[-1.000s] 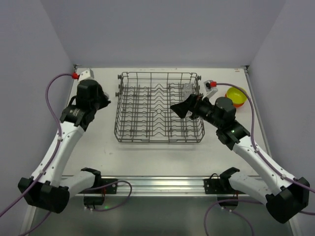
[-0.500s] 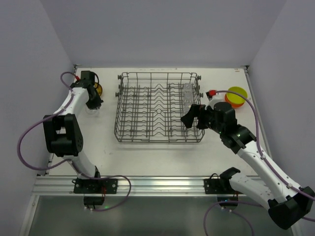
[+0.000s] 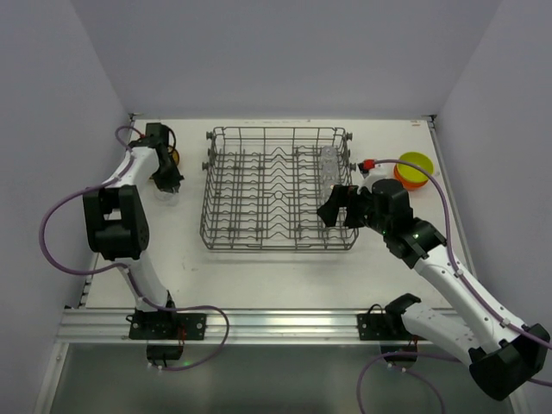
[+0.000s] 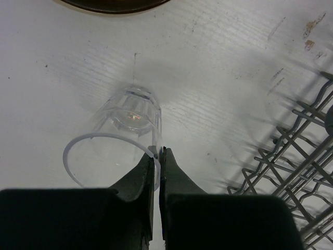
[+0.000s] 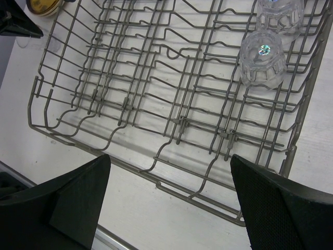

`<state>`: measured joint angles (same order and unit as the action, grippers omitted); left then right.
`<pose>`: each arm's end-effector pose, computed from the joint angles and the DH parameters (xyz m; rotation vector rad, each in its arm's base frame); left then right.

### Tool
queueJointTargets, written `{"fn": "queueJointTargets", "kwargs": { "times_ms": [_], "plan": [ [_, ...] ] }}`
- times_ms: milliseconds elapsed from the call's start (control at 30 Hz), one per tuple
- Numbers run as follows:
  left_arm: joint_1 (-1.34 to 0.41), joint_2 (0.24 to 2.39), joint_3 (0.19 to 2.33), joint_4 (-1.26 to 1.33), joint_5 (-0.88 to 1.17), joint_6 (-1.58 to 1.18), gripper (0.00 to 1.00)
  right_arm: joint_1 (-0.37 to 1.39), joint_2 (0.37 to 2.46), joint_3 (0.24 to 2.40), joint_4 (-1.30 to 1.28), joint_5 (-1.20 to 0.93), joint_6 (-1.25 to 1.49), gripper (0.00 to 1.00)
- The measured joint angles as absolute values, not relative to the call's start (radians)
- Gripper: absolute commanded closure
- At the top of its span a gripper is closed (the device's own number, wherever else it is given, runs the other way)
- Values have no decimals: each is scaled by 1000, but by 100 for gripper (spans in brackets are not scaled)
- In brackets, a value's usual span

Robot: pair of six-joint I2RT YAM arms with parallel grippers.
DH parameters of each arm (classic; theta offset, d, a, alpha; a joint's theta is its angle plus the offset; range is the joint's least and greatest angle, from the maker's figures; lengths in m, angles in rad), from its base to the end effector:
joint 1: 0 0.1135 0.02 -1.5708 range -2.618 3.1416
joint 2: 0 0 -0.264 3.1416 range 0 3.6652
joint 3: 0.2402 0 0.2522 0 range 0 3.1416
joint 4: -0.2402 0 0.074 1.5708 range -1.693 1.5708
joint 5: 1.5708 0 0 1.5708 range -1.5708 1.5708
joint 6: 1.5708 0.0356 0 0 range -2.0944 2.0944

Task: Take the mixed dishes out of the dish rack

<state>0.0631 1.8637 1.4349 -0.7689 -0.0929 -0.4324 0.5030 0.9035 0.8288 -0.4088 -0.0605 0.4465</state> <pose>0.3829 0.0275 0.2171 -0.6998 2.6678 0.0304 0.1763 0.0994 0.3115 -0.0985 2.1151 0.6419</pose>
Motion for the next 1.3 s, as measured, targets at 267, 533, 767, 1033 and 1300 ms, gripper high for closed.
{"fn": "queueJointTargets", "kwargs": {
  "times_ms": [267, 533, 767, 1033, 1300],
  "plan": [
    [64, 1884, 1441, -776, -83, -406, 63, 503, 909, 826, -413, -43, 447, 1],
    [64, 1851, 1454, -780, -63, -399, 24, 503, 912, 826, -430, 4, 448, 1],
    [-6, 1511, 1326, -724, -73, -413, 0, 503, 935, 826, -427, 117, 471, 1],
    [-241, 1024, 1032, -628, -105, -426, 0, 503, 1115, 865, -442, 176, 459, 7],
    [-249, 713, 824, -627, -134, -397, 0, 503, 1378, 1079, -500, 226, 418, 18]
  ]
}}
